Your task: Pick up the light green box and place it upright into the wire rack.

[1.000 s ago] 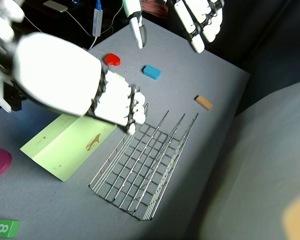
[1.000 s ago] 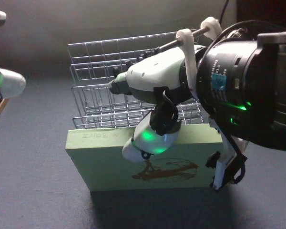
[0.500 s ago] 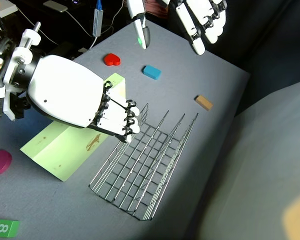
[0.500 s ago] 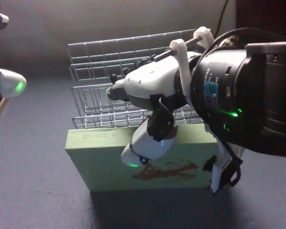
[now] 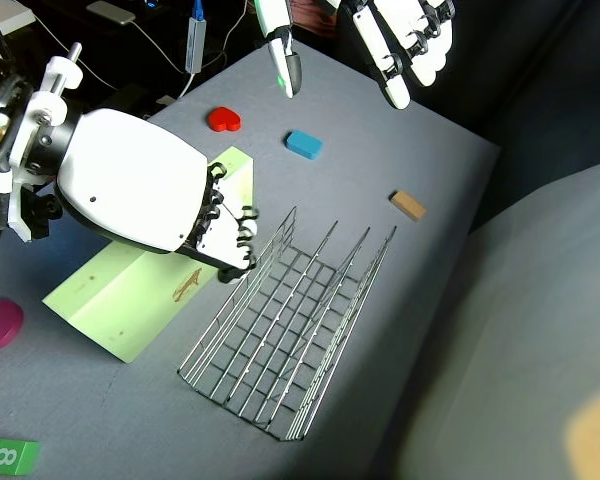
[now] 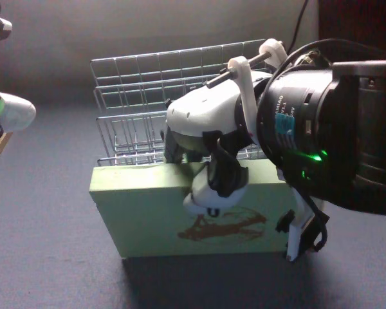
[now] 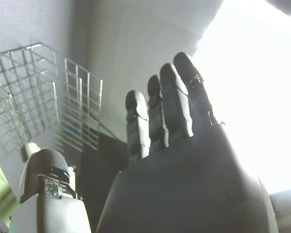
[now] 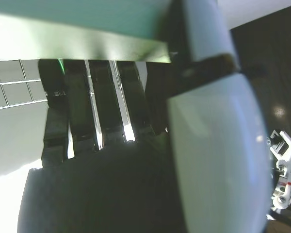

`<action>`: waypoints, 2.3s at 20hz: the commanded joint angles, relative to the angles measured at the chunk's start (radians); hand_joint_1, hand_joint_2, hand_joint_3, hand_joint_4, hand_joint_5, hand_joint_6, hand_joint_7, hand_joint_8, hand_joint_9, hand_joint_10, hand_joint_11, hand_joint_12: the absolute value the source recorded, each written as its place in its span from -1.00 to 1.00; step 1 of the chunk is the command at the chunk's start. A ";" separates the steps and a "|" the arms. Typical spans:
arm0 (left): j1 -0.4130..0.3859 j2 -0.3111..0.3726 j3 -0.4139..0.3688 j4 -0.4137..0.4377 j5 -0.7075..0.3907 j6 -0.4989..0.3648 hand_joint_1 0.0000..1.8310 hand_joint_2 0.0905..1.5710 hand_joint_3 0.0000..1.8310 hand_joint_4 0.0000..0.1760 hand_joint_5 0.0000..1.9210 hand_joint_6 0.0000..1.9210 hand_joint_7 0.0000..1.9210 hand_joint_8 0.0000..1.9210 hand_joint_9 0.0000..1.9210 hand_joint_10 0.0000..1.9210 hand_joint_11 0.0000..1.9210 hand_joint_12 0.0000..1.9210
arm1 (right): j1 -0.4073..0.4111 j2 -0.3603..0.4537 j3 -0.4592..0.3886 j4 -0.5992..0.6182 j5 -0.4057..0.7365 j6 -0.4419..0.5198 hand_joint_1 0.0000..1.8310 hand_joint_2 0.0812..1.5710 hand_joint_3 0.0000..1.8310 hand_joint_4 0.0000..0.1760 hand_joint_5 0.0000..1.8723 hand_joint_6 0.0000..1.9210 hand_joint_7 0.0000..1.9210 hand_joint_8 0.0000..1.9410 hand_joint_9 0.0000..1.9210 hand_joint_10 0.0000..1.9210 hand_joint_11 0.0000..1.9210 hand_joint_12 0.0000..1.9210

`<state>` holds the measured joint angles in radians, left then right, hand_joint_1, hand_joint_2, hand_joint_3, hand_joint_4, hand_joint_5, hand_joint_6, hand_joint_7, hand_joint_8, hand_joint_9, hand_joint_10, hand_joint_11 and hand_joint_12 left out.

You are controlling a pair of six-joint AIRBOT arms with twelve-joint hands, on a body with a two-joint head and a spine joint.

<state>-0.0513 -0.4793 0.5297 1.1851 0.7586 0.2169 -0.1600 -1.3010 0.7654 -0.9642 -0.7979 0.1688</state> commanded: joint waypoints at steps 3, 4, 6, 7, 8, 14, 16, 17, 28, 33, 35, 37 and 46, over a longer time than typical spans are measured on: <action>-0.014 0.003 0.002 0.080 -0.029 0.008 -0.80 0.35 -0.99 -0.06 -0.75 -1.00 -0.78 -1.00 -0.79 -1.00 -1.00 -0.34 | 0.005 0.003 -0.003 -0.058 0.032 -0.011 0.45 0.46 -1.00 -1.00 -0.12 0.04 -0.01 0.12 -0.17 0.38 -0.26 0.60; -0.015 0.003 0.001 0.080 -0.028 0.008 -0.79 0.35 -0.99 -0.06 -0.75 -1.00 -0.78 -1.00 -0.79 -1.00 -1.00 -0.34 | 0.007 0.006 -0.004 -0.053 0.031 -0.020 0.48 0.45 -1.00 -1.00 -0.07 -0.01 0.00 0.13 -0.20 0.52 -0.24 0.65; -0.015 0.003 0.001 0.080 -0.026 0.008 -0.79 0.35 -0.99 -0.05 -0.75 -1.00 -0.78 -1.00 -0.79 -1.00 -1.00 -0.34 | 0.012 0.018 -0.008 -0.037 0.030 -0.032 0.39 0.40 -1.00 -1.00 0.03 -0.11 0.04 0.17 -0.16 0.42 -0.22 0.68; -0.015 0.003 0.002 0.080 -0.024 0.008 -0.79 0.35 -0.99 -0.05 -0.75 -1.00 -0.78 -1.00 -0.79 -1.00 -1.00 -0.34 | 0.015 0.024 -0.010 -0.029 0.030 -0.036 0.36 0.38 -1.00 -1.00 0.06 -0.13 0.06 0.16 -0.13 0.38 -0.21 0.68; -0.015 0.004 0.002 0.080 -0.023 0.008 -0.79 0.35 -0.99 -0.05 -0.75 -1.00 -0.78 -1.00 -0.78 -0.99 -1.00 -0.34 | 0.020 0.030 -0.013 -0.026 0.031 -0.039 0.36 0.38 -1.00 -1.00 0.06 -0.12 0.05 0.18 -0.12 0.38 -0.21 0.67; -0.015 0.017 0.002 0.080 -0.022 0.008 -0.79 0.35 -1.00 -0.14 -0.73 -0.99 -0.79 -1.00 -0.79 -1.00 -1.00 -0.33 | 0.103 0.099 -0.062 -0.026 0.061 -0.053 0.38 0.40 -1.00 -1.00 -0.02 -0.05 0.05 0.17 -0.13 0.35 -0.23 0.63; -0.015 0.019 0.002 0.080 -0.021 0.008 -0.79 0.36 -0.99 -0.14 -0.73 -0.99 -0.78 -1.00 -0.80 -1.00 -1.00 -0.34 | 0.151 0.126 -0.079 -0.026 0.065 -0.064 0.49 0.43 -1.00 -1.00 -0.05 -0.05 0.01 0.12 -0.16 0.51 -0.23 0.62; -0.015 0.019 0.001 0.080 -0.021 0.008 -0.79 0.36 -0.99 -0.13 -0.73 -0.99 -0.77 -0.99 -0.79 -1.00 -1.00 -0.34 | 0.173 0.135 -0.085 -0.026 0.065 -0.082 0.49 0.43 -1.00 -1.00 -0.05 -0.05 0.01 0.11 -0.17 0.52 -0.23 0.63; -0.024 0.029 -0.002 0.080 -0.015 0.008 -0.79 0.36 -1.00 -0.13 -0.73 -1.00 -0.76 -0.99 -0.78 -0.99 -1.00 -0.34 | 0.326 0.148 -0.093 -0.145 0.080 -0.127 0.36 0.38 -1.00 -1.00 0.04 -0.11 0.07 0.16 -0.10 0.30 -0.21 0.64; -0.025 0.031 -0.005 0.080 -0.011 0.012 -0.78 0.36 -1.00 -0.14 -0.72 -1.00 -0.76 -1.00 -0.77 -0.99 -1.00 -0.34 | 0.315 0.085 -0.026 -0.162 0.080 -0.113 0.35 0.40 -1.00 -1.00 -0.01 -0.03 0.04 0.19 -0.14 0.32 -0.26 0.64; -0.025 0.031 -0.006 0.080 -0.011 0.014 -0.78 0.36 -1.00 -0.14 -0.72 -0.99 -0.76 -1.00 -0.76 -0.99 -1.00 -0.34 | 0.297 0.060 -0.009 -0.176 0.080 -0.111 0.35 0.40 -1.00 -1.00 0.01 -0.06 0.05 0.18 -0.12 0.33 -0.23 0.64; -0.025 0.031 -0.007 0.080 -0.011 0.014 -0.79 0.36 -1.00 -0.14 -0.71 -1.00 -0.75 -1.00 -0.76 -0.99 -1.00 -0.32 | 0.284 0.040 0.014 -0.187 0.079 -0.096 0.35 0.40 -1.00 -1.00 0.01 -0.06 0.05 0.18 -0.12 0.33 -0.23 0.64; -0.027 0.033 -0.007 0.068 -0.011 0.015 -0.78 0.35 -1.00 -0.13 -0.72 -1.00 -0.75 -1.00 -0.76 -1.00 -1.00 -0.29 | 0.227 -0.025 0.090 -0.189 0.091 -0.068 0.36 0.39 -1.00 -1.00 0.03 -0.09 0.05 0.19 -0.13 0.32 -0.24 0.64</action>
<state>-0.0666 -0.4500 0.5243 1.1793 0.7750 0.2279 0.0551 -1.3308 0.8612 -1.0740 -0.7551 0.0994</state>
